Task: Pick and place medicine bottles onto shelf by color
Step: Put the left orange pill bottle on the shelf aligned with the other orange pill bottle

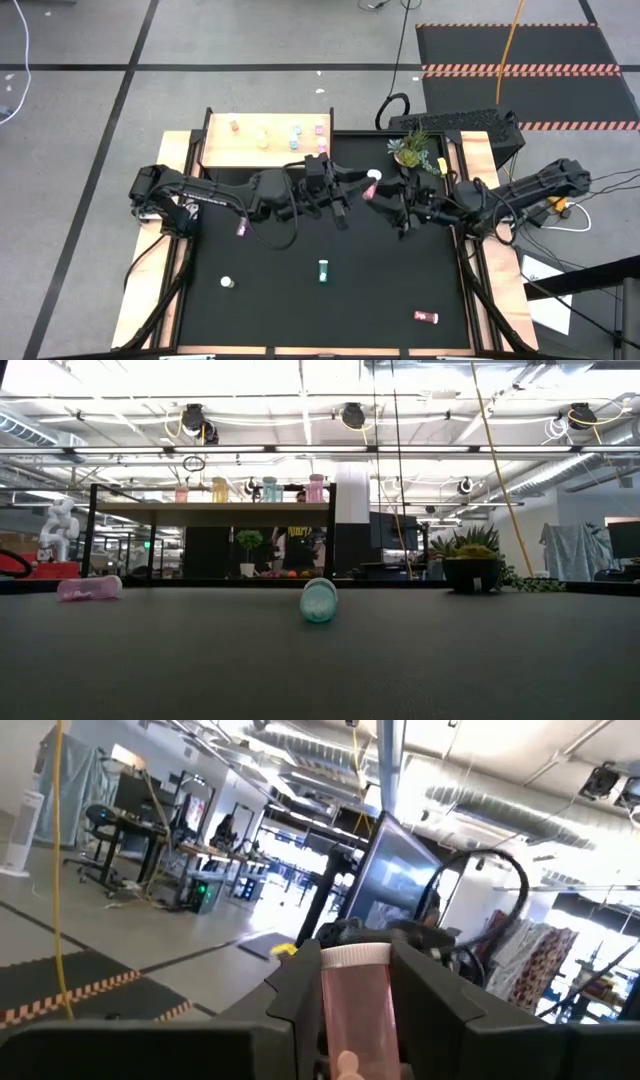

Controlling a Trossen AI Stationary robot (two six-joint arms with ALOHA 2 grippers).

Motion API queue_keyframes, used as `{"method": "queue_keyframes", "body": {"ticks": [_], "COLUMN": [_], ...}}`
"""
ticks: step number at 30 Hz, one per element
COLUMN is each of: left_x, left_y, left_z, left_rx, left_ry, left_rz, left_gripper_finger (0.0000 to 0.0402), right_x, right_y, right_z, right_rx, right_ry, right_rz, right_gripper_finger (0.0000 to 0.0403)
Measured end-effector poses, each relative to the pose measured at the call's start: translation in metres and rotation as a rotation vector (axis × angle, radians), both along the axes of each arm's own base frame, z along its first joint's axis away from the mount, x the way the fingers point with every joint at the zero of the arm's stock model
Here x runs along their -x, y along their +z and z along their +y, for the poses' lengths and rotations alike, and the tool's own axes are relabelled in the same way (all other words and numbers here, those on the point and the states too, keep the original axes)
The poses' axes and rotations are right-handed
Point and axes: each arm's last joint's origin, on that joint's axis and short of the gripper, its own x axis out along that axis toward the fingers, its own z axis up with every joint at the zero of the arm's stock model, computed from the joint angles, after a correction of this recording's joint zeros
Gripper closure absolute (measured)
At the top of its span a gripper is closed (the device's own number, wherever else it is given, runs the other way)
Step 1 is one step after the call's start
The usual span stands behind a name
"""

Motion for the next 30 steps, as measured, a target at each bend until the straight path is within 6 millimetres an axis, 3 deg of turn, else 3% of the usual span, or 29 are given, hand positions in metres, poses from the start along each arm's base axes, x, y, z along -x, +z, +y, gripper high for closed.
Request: {"method": "queue_keyframes", "body": {"ticks": [12, 24, 30], "left_x": [-0.001, -0.002, -0.003], "left_y": [-0.001, -0.005, -0.006], "left_z": [0.001, 0.002, 0.003], "left_rx": [-0.044, -0.048, -0.021], "left_ry": [-0.005, 0.0, 0.0], "left_rz": [0.018, 0.067, 0.07], "left_gripper_finger": [0.0291, 0.0289, 0.0246], "right_x": [-0.004, -0.004, -0.005], "right_y": [0.002, 0.002, -0.001], "right_z": [-0.015, -0.016, -0.016], "right_rx": [-0.046, -0.068, -0.062], "right_ry": [0.144, 0.161, 0.16], "right_rz": [-0.04, -0.043, -0.004], "right_gripper_finger": [0.022, 0.031, 0.0322]}}
